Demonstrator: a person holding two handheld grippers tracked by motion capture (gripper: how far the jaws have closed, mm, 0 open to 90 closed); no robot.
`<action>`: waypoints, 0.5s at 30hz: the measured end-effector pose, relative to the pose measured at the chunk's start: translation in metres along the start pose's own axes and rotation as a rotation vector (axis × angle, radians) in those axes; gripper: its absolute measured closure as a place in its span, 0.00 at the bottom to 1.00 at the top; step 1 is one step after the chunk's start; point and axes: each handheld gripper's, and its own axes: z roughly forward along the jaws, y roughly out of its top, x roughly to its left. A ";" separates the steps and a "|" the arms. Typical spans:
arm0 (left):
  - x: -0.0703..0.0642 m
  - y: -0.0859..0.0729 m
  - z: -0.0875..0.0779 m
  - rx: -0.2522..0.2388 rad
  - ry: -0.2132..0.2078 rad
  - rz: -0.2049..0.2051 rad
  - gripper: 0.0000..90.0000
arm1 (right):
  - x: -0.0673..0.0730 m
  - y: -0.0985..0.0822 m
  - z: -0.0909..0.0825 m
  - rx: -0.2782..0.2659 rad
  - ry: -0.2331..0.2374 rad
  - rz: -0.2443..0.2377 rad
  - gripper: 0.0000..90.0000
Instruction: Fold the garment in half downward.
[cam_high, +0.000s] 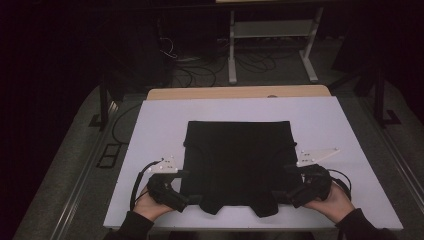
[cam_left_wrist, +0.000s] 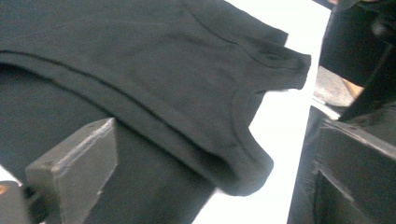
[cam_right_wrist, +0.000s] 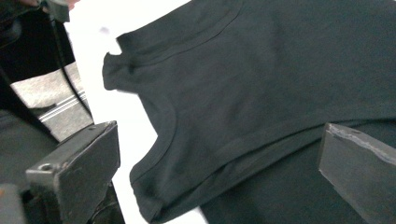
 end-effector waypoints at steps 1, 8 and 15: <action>0.001 -0.001 -0.001 0.002 0.013 -0.001 0.00 | -0.001 0.002 0.000 -0.006 -0.008 -0.001 0.00; 0.005 -0.006 -0.007 -0.013 0.045 -0.002 0.00 | -0.004 0.019 0.002 -0.027 -0.026 -0.023 0.00; 0.011 -0.013 -0.012 -0.023 0.069 -0.026 0.00 | -0.008 0.033 0.005 -0.040 -0.034 -0.038 0.00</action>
